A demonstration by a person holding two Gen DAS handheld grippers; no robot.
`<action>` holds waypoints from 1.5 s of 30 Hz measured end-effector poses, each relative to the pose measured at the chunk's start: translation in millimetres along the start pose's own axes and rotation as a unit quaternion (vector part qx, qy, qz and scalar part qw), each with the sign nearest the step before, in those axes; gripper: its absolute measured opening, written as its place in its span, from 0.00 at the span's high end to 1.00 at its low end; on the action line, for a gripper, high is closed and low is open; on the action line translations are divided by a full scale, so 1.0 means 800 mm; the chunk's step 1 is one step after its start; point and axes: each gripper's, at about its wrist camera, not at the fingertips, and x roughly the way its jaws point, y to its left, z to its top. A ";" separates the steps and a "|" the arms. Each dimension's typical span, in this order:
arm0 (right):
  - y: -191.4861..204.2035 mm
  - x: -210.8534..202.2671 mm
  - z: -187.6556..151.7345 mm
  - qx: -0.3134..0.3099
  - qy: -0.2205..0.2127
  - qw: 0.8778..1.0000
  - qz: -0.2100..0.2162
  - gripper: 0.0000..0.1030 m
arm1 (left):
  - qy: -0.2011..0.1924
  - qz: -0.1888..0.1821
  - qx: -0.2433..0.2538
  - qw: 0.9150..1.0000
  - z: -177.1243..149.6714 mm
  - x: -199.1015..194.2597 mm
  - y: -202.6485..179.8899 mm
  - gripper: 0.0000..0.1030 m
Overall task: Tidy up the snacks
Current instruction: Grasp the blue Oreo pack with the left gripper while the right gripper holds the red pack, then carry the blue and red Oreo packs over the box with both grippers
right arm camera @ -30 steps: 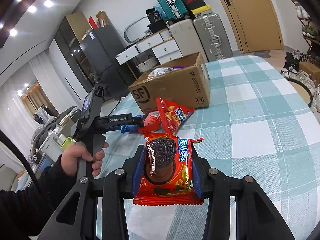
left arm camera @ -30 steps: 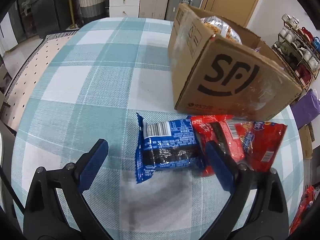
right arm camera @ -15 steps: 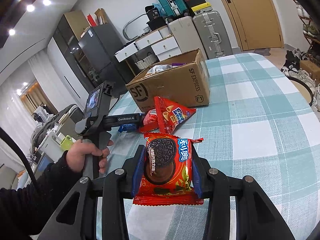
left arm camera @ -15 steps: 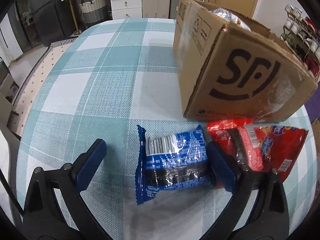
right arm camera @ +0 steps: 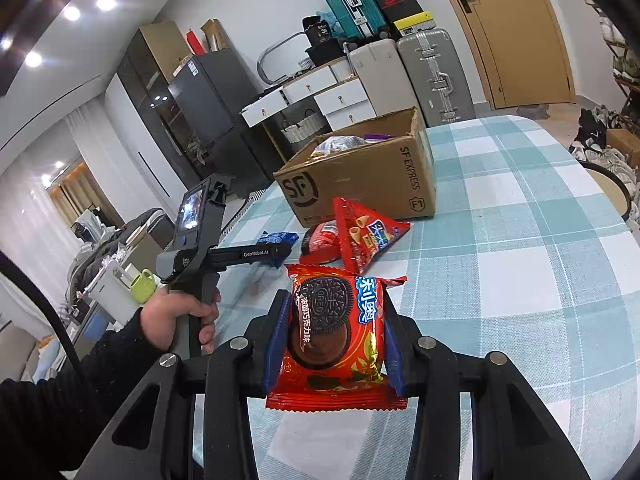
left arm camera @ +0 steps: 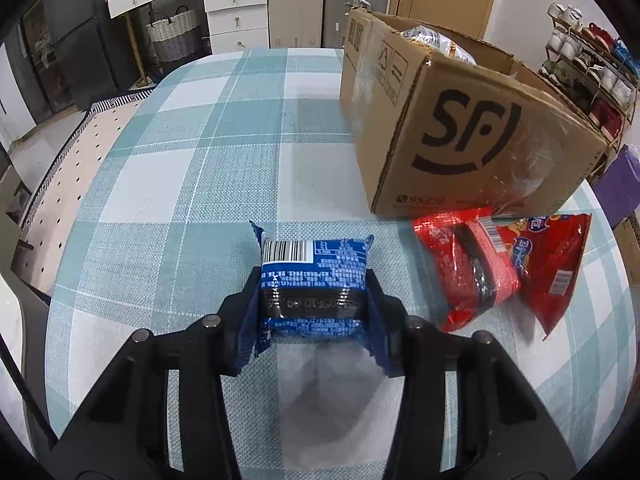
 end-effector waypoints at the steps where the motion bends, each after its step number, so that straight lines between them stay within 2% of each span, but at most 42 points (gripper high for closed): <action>1: 0.001 0.000 0.000 -0.001 0.000 1.000 0.000 0.60 | -0.002 -0.001 0.003 1.000 -0.002 -0.003 0.000 0.59; 4: 0.003 -0.002 0.000 -0.001 -0.003 1.000 0.003 0.60 | -0.002 -0.026 0.019 0.999 -0.012 -0.012 -0.006 0.59; 9: 0.004 -0.002 0.002 0.004 -0.003 1.000 0.009 0.60 | -0.010 -0.027 0.030 0.999 -0.027 -0.030 -0.012 0.59; 15: 0.018 -0.002 0.004 -0.016 -0.004 1.000 0.008 0.60 | -0.044 -0.026 0.040 0.998 -0.049 -0.084 -0.018 0.59; 21: 0.034 -0.001 0.007 -0.032 -0.007 0.999 0.015 0.60 | -0.082 -0.049 0.047 0.994 -0.068 -0.153 -0.036 0.59; 26: 0.049 -0.007 0.017 -0.052 -0.016 0.998 0.019 0.60 | -0.128 -0.023 0.091 0.987 -0.078 -0.207 -0.067 0.59; 30: 0.060 -0.013 0.036 -0.069 -0.025 0.997 0.024 0.60 | -0.147 -0.036 0.105 0.983 -0.064 -0.239 -0.083 0.59; 34: 0.064 -0.019 0.069 -0.081 -0.038 0.996 0.025 0.60 | -0.175 -0.034 0.128 0.976 -0.037 -0.273 -0.101 0.59; 37: 0.064 -0.023 0.103 -0.081 -0.049 0.995 0.024 0.60 | -0.181 -0.051 0.134 0.973 -0.009 -0.289 -0.108 0.59; 40: 0.064 -0.022 0.141 -0.091 -0.058 0.994 0.021 0.60 | -0.196 -0.044 0.145 0.969 0.018 -0.304 -0.119 0.59; 45: 0.062 -0.006 0.197 -0.100 -0.061 0.993 0.023 0.60 | -0.199 -0.041 0.159 0.966 0.067 -0.309 -0.137 0.59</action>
